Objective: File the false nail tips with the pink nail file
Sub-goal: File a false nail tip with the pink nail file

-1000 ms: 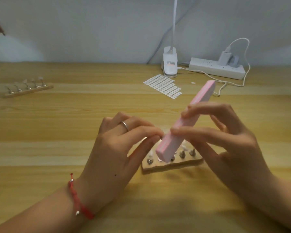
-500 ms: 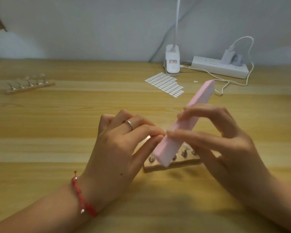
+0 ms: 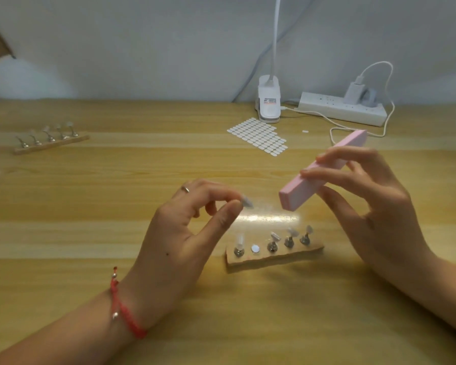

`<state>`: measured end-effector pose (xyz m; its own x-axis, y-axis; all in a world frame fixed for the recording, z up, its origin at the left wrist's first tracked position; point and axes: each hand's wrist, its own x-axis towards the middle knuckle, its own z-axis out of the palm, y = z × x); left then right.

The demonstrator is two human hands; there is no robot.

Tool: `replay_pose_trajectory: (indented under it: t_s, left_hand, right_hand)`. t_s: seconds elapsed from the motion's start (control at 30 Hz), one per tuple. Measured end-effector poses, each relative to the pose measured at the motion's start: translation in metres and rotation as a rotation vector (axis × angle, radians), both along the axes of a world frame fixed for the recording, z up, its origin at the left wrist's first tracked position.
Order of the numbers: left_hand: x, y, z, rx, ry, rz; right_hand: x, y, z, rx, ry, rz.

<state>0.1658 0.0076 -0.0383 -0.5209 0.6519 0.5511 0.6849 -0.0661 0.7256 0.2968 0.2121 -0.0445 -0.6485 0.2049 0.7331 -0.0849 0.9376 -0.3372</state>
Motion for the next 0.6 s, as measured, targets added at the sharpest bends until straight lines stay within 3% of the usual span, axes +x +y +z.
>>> replay_pose_trajectory:
  t_s: [0.33, 0.5, 0.6]
  left_hand:
    - [-0.002, 0.002, -0.007, 0.004, -0.171, -0.032]
    - [-0.010, 0.001, -0.008, -0.040, -0.148, 0.026]
    - [-0.020, 0.001, -0.008, -0.172, -0.116, 0.039]
  right_hand:
    - [0.000, 0.005, -0.005, -0.060, -0.006, 0.013]
    - [0.000, 0.007, -0.006, -0.062, -0.002, 0.030]
    - [0.000, 0.007, -0.007, -0.065, -0.001, 0.041]
